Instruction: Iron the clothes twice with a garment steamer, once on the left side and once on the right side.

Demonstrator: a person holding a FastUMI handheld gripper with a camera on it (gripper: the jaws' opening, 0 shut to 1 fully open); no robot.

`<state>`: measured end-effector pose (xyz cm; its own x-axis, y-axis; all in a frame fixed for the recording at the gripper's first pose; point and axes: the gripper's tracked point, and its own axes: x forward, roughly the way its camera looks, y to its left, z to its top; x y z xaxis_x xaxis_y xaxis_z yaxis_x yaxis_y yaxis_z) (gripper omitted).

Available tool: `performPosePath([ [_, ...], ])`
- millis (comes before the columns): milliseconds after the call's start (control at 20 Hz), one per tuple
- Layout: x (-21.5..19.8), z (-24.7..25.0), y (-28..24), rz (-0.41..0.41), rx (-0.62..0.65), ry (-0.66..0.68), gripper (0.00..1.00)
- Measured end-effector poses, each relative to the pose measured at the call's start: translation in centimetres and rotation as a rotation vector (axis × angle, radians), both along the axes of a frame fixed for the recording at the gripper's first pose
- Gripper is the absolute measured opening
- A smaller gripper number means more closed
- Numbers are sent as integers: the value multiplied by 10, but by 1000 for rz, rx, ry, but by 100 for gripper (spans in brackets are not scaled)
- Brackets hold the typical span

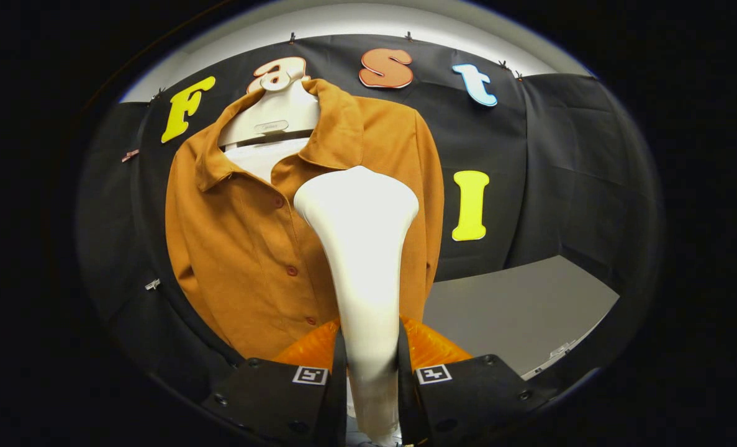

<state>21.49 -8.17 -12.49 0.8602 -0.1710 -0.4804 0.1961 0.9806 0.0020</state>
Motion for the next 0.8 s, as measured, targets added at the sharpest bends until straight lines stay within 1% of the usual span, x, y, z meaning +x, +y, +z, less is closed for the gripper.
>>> performPosePath([
  [450, 17, -28, -4, -48, -34, 66, 37],
  [800, 15, -55, -5, -77, -52, 123, 37],
])
